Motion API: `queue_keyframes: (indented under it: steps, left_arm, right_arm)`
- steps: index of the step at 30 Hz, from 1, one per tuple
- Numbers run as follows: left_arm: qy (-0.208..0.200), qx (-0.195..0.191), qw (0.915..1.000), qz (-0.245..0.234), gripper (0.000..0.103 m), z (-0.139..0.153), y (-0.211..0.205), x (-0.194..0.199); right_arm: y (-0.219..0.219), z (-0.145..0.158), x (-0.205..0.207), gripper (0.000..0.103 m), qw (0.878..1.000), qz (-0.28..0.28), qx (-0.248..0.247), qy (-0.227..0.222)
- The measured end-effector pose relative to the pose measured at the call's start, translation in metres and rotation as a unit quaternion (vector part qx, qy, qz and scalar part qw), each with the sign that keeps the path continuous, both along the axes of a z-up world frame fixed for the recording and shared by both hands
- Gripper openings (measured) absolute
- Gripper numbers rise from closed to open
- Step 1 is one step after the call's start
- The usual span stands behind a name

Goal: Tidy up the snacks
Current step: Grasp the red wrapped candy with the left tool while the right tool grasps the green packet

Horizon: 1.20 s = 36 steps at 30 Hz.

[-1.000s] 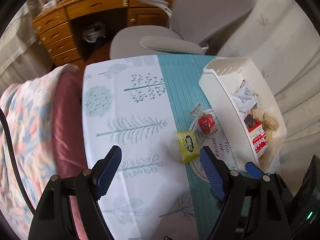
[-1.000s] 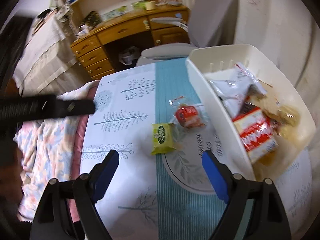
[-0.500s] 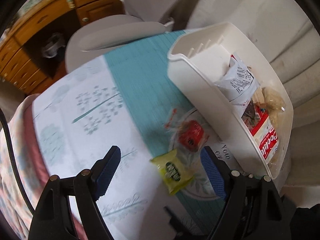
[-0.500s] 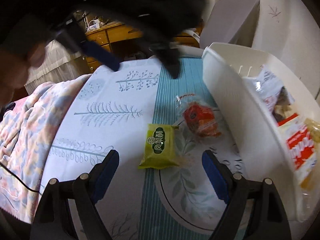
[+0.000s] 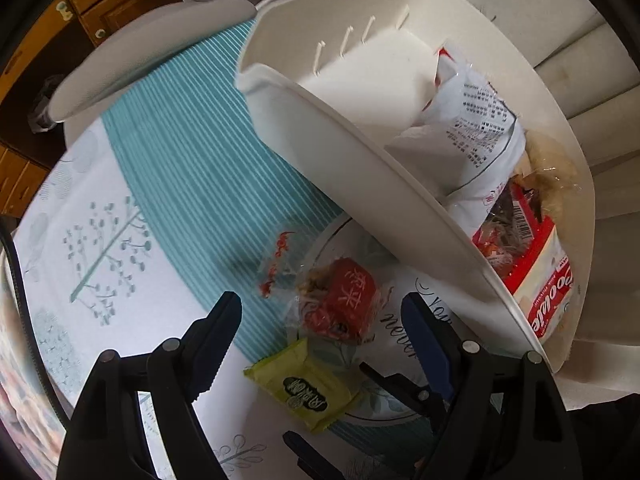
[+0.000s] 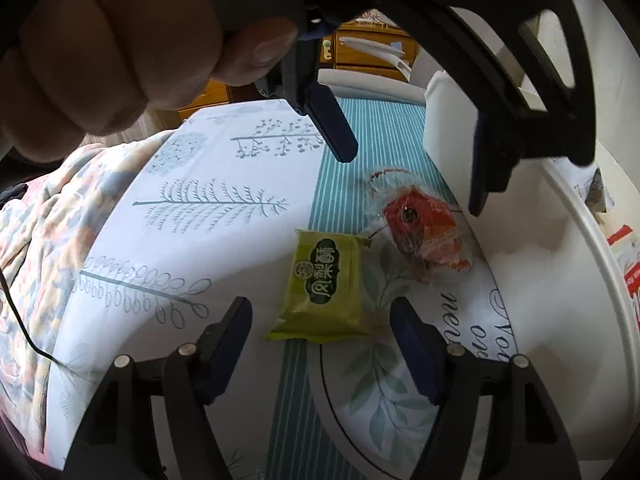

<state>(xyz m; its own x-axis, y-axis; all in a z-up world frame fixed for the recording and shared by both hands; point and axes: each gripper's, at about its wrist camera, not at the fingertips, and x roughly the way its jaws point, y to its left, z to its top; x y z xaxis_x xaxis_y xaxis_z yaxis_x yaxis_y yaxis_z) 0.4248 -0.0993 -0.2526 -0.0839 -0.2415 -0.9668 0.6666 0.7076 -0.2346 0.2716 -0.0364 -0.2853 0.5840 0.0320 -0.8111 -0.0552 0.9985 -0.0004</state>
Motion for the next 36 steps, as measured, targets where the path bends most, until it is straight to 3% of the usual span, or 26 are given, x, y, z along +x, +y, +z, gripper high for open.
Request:
queue_keyframes:
  steps: [7, 8, 15, 18, 19, 20, 23, 24, 36]
  left_arm:
    - [0.004, 0.016, 0.9998, -0.009, 0.076, -0.018, -0.018, 0.003]
    - [0.003, 0.018, 0.9998, -0.007, 0.071, -0.019, -0.018, 0.003]
    - [0.012, -0.001, 0.9998, 0.013, 0.064, -0.023, -0.02, 0.013]
    - [0.012, -0.008, 0.9996, 0.024, 0.06, -0.023, -0.02, 0.015]
    - [0.01, -0.01, 0.9995, 0.028, 0.055, -0.024, -0.018, 0.017]
    - [0.007, -0.013, 0.9993, 0.033, 0.034, -0.022, -0.018, 0.02]
    - [0.023, -0.023, 0.998, 0.054, 0.028, -0.03, -0.013, 0.034]
    - [0.028, -0.026, 0.9972, 0.065, 0.022, -0.033, -0.01, 0.036]
    - [0.052, -0.066, 0.9915, 0.099, 0.019, -0.035, 0.024, 0.036]
  right_arm:
    - [-0.006, 0.0, 0.003, 0.07, 1.0, -0.006, 0.01, -0.001]
    - [-0.005, 0.0, 0.003, 0.068, 1.0, -0.003, 0.007, 0.0]
    - [-0.008, -0.001, 0.009, 0.05, 1.0, -0.003, -0.003, -0.002]
    - [-0.009, -0.001, 0.01, 0.047, 1.0, 0.003, 0.002, 0.003]
    - [-0.01, -0.001, 0.01, 0.047, 1.0, 0.004, 0.003, 0.004]
    - [-0.01, -0.002, 0.009, 0.046, 1.0, 0.006, 0.004, 0.005]
    - [-0.011, -0.001, 0.01, 0.046, 1.0, 0.011, 0.005, 0.008]
    - [-0.01, -0.001, 0.009, 0.046, 1.0, 0.014, 0.006, 0.01]
    - [-0.023, 0.004, 0.01, 0.045, 0.999, 0.015, 0.026, 0.034]
